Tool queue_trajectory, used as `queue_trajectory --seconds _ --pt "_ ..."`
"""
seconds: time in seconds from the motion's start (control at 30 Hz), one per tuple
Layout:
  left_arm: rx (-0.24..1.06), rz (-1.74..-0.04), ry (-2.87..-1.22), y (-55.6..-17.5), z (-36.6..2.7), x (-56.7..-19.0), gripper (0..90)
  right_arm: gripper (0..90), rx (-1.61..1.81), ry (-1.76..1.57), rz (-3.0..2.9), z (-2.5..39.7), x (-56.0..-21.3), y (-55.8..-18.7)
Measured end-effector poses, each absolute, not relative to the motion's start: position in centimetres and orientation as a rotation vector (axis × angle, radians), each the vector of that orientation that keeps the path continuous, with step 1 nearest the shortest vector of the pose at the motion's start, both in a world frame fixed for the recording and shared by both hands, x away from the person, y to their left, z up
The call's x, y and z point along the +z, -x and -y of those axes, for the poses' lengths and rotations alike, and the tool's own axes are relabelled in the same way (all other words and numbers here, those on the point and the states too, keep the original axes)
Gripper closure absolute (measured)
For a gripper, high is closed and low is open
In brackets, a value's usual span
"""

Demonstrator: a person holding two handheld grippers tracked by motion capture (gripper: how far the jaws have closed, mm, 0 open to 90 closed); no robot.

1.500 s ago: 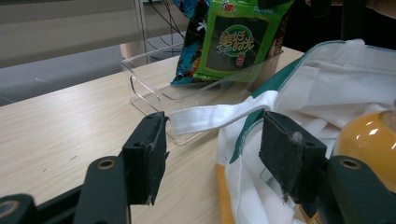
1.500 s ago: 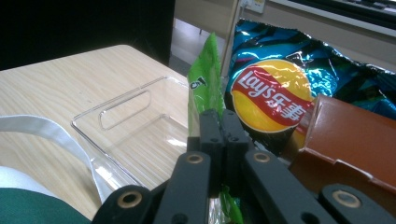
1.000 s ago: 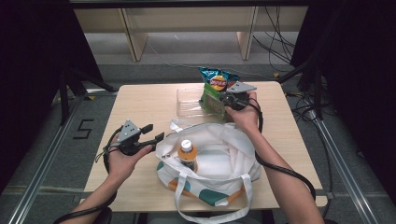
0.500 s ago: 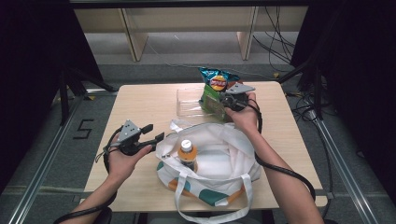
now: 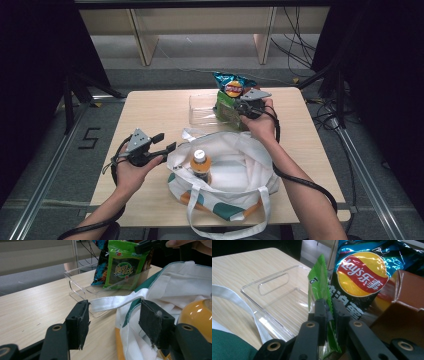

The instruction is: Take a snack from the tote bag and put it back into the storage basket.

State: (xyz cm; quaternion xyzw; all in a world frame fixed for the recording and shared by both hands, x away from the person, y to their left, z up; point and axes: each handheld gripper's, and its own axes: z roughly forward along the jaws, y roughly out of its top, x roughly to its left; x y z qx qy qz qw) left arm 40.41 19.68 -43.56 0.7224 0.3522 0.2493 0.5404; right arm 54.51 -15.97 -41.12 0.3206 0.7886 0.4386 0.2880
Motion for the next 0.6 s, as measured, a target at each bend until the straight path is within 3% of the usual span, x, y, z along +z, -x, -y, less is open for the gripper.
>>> queue_trajectory --seconds 0.6 --pt "0.598 -0.834 -1.719 -40.42 -19.76 -43.52 40.2 78.4 1.153 -0.825 -2.105 15.72 -40.81 -54.35"
